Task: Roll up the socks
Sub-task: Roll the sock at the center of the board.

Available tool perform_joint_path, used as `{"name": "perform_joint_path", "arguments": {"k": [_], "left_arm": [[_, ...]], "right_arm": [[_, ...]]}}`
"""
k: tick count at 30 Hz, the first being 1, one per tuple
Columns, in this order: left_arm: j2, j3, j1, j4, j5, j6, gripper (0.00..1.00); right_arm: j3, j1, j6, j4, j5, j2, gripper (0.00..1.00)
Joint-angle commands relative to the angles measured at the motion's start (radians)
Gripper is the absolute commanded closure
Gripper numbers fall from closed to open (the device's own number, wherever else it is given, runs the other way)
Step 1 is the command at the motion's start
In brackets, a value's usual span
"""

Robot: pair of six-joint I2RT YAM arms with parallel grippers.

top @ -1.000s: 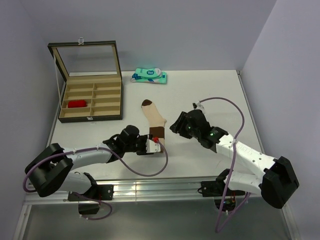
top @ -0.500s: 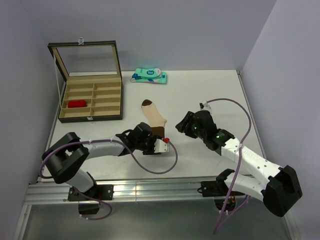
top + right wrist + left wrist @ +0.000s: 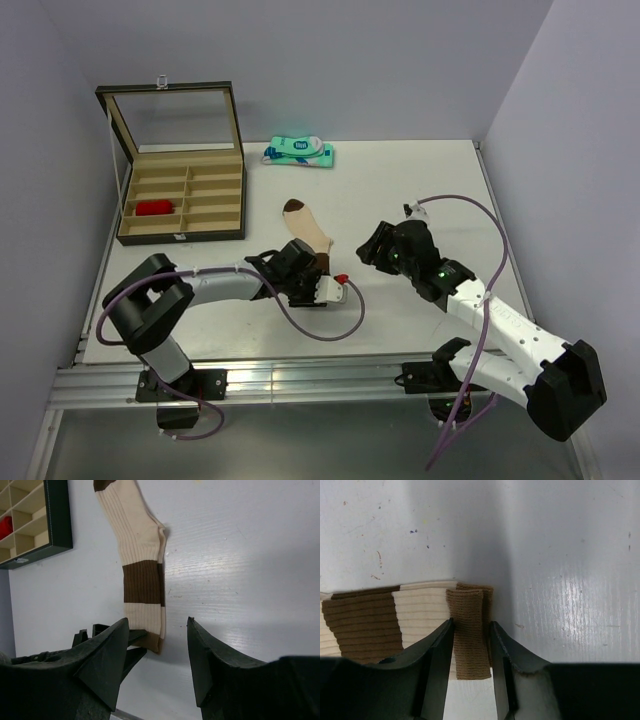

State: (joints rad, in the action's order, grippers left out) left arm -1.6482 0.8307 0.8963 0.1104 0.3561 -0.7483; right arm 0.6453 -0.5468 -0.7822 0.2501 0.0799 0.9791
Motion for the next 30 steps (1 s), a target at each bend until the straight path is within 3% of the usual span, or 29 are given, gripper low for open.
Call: {"name": "perform_joint_path", "arguments": {"k": [1,14,20,25,30], "left_arm": [[-0.035,0.059,0.006,0.080,0.030,-0.019,0.60],[-0.068,0.142,0.003,0.245,0.096,0.003,0.83],[-0.074,0.267,-0.078,0.490,0.289,-0.016,0.89],[-0.152,0.398,-0.200,0.815,0.457,-0.152,0.90],[-0.263,0.493,-0.240,1.021,0.514,-0.278,0.91]], "right_arm": [[0.004,0.011,0.032,-0.014,-0.008,0.007,0.43],[0.016,0.022,0.060,0.008,-0.014,-0.006,0.43],[-0.002,0.022,0.072,-0.005,-0.040,-0.022,0.43],[-0.050,0.021,0.090,-0.067,-0.098,-0.048,0.43],[-0.137,-0.002,0.119,-0.188,-0.157,-0.077,0.44]]}}
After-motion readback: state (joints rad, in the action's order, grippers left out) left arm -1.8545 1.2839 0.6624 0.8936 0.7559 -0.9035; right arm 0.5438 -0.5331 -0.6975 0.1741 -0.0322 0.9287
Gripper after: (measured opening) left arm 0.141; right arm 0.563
